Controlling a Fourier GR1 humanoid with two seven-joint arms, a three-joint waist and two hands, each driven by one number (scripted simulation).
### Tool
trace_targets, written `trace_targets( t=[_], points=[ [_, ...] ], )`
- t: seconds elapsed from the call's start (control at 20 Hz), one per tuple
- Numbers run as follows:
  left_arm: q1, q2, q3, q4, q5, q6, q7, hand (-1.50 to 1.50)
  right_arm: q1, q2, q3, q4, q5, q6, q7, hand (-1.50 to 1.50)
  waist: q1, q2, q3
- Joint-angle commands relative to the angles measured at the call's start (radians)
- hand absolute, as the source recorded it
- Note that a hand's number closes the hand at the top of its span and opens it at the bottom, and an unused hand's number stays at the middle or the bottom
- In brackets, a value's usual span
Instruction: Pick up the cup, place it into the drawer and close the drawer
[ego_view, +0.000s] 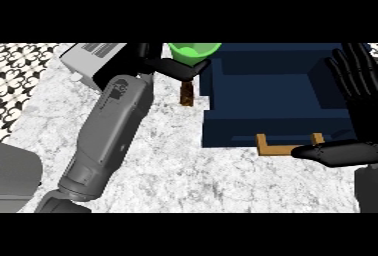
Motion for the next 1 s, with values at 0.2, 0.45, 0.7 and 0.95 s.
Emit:
trace_targets(
  t=[0.2,0.45,0.7,0.95],
  points=[
    [-0.282,-0.004,-0.127,0.157,0.077,0.227,0.224,1.5,-0.01,-0.008,-0.005,-0.006,-0.02,0.017,-0.003,-1.5,-0.037,0.007,0.0],
    [-0.33,-0.005,-0.203,0.344,0.126,0.267,0.199,1.5,-0.03,-0.019,-0.007,0.035,-0.02,0.036,-0.03,-1.5,-0.064,0.019,0.001],
    [-0.341,-0.005,-0.283,0.451,0.164,0.251,0.223,1.5,-0.05,-0.015,-0.001,0.046,-0.037,0.05,-0.043,-1.5,-0.106,0.03,0.002],
    [-0.345,-0.005,-0.383,0.504,0.167,0.191,0.285,1.5,-0.107,0.012,0.044,0.051,-0.022,0.033,-0.018,-1.5,-0.146,0.041,0.002]
  ],
)
